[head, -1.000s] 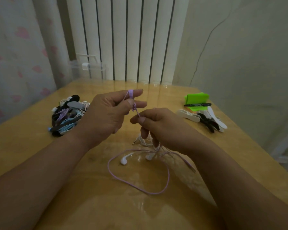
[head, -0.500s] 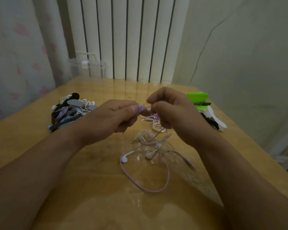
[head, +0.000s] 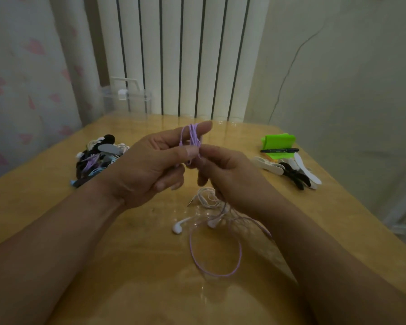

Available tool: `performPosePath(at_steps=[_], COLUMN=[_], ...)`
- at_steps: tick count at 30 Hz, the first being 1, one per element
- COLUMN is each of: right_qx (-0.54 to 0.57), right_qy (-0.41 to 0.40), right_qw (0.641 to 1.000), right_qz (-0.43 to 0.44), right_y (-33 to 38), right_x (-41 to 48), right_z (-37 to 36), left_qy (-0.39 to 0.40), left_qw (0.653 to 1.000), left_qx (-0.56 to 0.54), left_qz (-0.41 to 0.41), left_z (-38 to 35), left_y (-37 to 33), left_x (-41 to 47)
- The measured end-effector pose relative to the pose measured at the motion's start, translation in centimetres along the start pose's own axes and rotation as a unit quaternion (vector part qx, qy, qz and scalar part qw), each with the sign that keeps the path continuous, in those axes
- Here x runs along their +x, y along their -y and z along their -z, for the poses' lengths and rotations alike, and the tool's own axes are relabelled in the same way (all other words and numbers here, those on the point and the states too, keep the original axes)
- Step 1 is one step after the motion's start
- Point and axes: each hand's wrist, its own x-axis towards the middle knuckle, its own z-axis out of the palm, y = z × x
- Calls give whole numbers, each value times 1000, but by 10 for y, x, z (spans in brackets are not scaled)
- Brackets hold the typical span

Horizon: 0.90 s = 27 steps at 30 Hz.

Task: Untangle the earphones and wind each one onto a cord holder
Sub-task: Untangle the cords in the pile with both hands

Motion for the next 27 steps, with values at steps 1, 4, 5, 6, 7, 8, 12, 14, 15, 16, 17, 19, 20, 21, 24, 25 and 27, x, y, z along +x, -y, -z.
performPosePath(at_steps=[1, 4, 5, 6, 7, 8, 12, 14, 15, 16, 17, 19, 20, 21, 24, 25, 27], right_qx=[-44, -128, -148, -166, -174, -164, -17, 74, 112, 136, 141, 91, 50, 11, -80, -104, -132], right_qy=[8, 4, -5, -18, -37, -57, -101, -83, -72, -60, -48, -29, -24, -18, 26, 47, 64], right_qw=[999, 992, 989, 986, 984, 985, 995, 994, 991, 989, 989, 995, 998, 1000, 996, 993, 989], right_qz=[7, 17, 19, 20, 19, 17, 8, 2, -3, -9, -16, -27, -27, -23, -19, -19, -18], right_y=[0, 1, 1, 2, 3, 4, 7, 8, 6, 4, 2, -1, 0, 0, 4, 5, 9], right_x=[0, 0, 0, 0, 1, 1, 3, 1, 0, 1, 1, 0, 0, 0, 0, -1, -3], right_z=[-4, -8, -6, -3, 1, 5, 27, 32, 33, 31, 29, 20, 15, 10, 0, 0, 4], left_qy=[-37, -115, -116, -103, -78, -49, 49, 104, 124, 128, 119, 57, 20, -15, -103, -125, -116], left_qw=[999, 969, 956, 946, 938, 930, 929, 954, 967, 978, 987, 998, 999, 998, 983, 970, 936], left_qx=[36, 220, 270, 307, 338, 364, 361, 269, 210, 150, 96, 33, 36, 56, 151, 205, 331], left_qz=[-5, -10, -8, -5, 0, 10, 60, 82, 79, 65, 48, 20, 12, 4, -21, -28, -39], left_z=[2, 4, 4, 3, 0, -2, -3, -3, -3, -2, -2, -1, -1, 0, 3, 5, 8], left_y=[0, 0, 0, 0, -2, -3, -7, -10, -11, -10, -10, -8, -6, -3, 2, 4, 6], left_x=[0, 0, 0, -1, -2, -3, -5, -8, -8, -8, -7, -3, -2, -1, 2, 3, 5])
